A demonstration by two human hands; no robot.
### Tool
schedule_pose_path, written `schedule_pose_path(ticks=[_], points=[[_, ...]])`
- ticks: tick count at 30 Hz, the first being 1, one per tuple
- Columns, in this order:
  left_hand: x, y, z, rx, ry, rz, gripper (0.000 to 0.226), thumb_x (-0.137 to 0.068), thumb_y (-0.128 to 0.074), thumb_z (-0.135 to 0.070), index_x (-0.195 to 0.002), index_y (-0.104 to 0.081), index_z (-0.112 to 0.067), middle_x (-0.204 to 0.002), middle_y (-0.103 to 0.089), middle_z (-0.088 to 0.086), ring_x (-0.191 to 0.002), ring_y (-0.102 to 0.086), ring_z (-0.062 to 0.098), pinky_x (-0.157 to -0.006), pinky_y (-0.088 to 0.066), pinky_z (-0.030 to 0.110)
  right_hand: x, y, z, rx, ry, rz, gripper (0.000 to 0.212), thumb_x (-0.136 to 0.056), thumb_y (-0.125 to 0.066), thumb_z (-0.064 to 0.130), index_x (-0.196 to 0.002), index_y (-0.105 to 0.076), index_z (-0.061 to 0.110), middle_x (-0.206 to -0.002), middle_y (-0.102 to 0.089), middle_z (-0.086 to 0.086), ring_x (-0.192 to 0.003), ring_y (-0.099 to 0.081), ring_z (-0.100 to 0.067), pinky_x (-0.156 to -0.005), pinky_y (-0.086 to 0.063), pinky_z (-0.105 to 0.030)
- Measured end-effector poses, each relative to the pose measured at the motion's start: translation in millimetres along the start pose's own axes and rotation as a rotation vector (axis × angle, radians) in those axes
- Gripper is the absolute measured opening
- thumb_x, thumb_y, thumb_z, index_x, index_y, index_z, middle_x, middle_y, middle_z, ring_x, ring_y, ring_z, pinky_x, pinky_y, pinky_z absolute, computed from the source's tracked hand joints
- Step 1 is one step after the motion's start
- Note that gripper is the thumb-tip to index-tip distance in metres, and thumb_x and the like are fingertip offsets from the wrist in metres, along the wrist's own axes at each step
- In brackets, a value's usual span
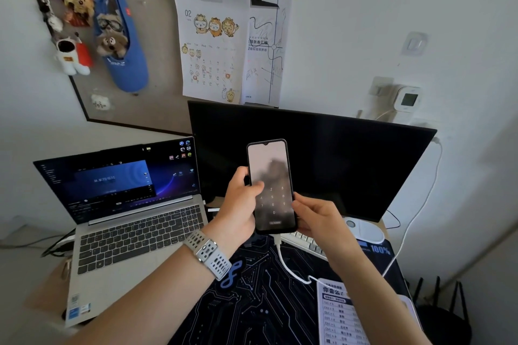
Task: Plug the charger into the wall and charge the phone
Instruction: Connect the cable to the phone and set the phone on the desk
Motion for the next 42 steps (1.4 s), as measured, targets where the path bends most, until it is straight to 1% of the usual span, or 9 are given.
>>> schedule_pose_path(ticks=[4,6,10,14,16,22,29,37,42], points=[[-1,-2,1,-0.043,0.001,0.034,0.050,-0.078,-0.037,0.024,-0.097,-0.060,-0.016,-0.087,-0.069,0.011,-0.073,-0.069,0.021,-0.065,-0.058,0.038,2,3,0,0.028,-0.008,-0.007,0.033,-0.100,-0.047,0.015,-0.095,-0.075,0.031,-0.094,-0.080,0.005,-0.089,-0.074,-0.010,-0.067,-0.054,-0.009],[-1,-4,1,-0.043,0.011,0.059,0.054,-0.073,-0.036,0.025,-0.099,-0.062,-0.015,-0.088,-0.068,0.012,-0.083,-0.067,0.025,-0.071,-0.056,0.043,3,4,1,0.028,-0.007,-0.011,0.035,-0.100,-0.047,0.016,-0.092,-0.076,0.033,-0.093,-0.080,0.004,-0.088,-0.075,-0.010,-0.067,-0.054,-0.009],[2,-6,-2,-0.058,0.017,0.073,0.054,-0.073,-0.036,0.020,-0.101,-0.064,-0.017,-0.094,-0.069,0.011,-0.092,-0.065,0.027,-0.065,-0.055,0.036,4,3,3,0.013,-0.008,-0.012,0.040,-0.100,-0.046,0.014,-0.087,-0.077,0.034,-0.091,-0.080,0.004,-0.086,-0.075,-0.010,-0.066,-0.054,-0.010],[4,-4,-5,-0.082,0.008,0.044,0.058,-0.072,-0.035,0.019,-0.103,-0.064,-0.020,-0.106,-0.068,0.015,-0.109,-0.059,0.034,-0.095,-0.049,0.051,4,1,3,0.012,-0.009,-0.005,0.035,-0.100,-0.045,0.012,-0.094,-0.074,0.030,-0.091,-0.080,0.005,-0.086,-0.075,-0.009,-0.065,-0.054,-0.010],[5,-3,-7,-0.091,0.001,0.039,0.059,-0.073,-0.034,0.019,-0.106,-0.065,-0.020,-0.106,-0.069,0.015,-0.112,-0.058,0.035,-0.101,-0.044,0.055,4,1,3,0.015,-0.008,-0.004,0.036,-0.100,-0.045,0.011,-0.094,-0.075,0.031,-0.091,-0.080,0.005,-0.086,-0.075,-0.009,-0.065,-0.055,-0.010],[9,-4,-10,-0.094,-0.016,0.054,0.066,-0.075,-0.032,0.019,-0.092,-0.071,-0.032,-0.086,-0.076,0.005,-0.097,-0.065,0.027,-0.093,-0.051,0.049,5,1,5,0.018,0.006,-0.013,0.040,-0.100,-0.045,0.011,-0.090,-0.076,0.033,-0.092,-0.080,0.007,-0.086,-0.075,-0.008,-0.066,-0.054,-0.009],[11,-7,-14,-0.080,-0.024,0.086,0.069,-0.074,-0.030,0.018,-0.102,-0.069,-0.031,-0.097,-0.075,0.011,-0.094,-0.069,0.023,-0.067,-0.056,0.030,3,3,4,0.030,0.004,-0.030,0.038,-0.100,-0.045,0.010,-0.094,-0.077,0.030,-0.092,-0.080,0.006,-0.086,-0.075,-0.010,-0.066,-0.055,-0.011],[12,-10,-16,-0.081,-0.041,0.102,0.071,-0.074,-0.028,0.019,-0.118,-0.066,-0.022,-0.107,-0.072,0.014,-0.105,-0.065,0.028,-0.079,-0.055,0.037,3,4,5,0.025,0.007,-0.026,0.043,-0.100,-0.045,0.010,-0.089,-0.078,0.035,-0.093,-0.080,0.005,-0.087,-0.075,-0.012,-0.067,-0.055,-0.012],[12,-10,-17,-0.095,-0.047,0.094,0.071,-0.073,-0.029,0.019,-0.111,-0.068,-0.027,-0.106,-0.073,0.013,-0.106,-0.064,0.030,-0.091,-0.053,0.045,3,4,6,0.029,0.012,-0.023,0.046,-0.100,-0.044,0.010,-0.087,-0.078,0.038,-0.092,-0.080,0.006,-0.087,-0.075,-0.011,-0.067,-0.055,-0.011]])
Point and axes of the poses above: each hand's wrist, its own x-axis away from the middle knuckle, its own y-axis out of the back of the hand, z = x × y, the point moved 10 cm from there along -x, towards the middle knuckle
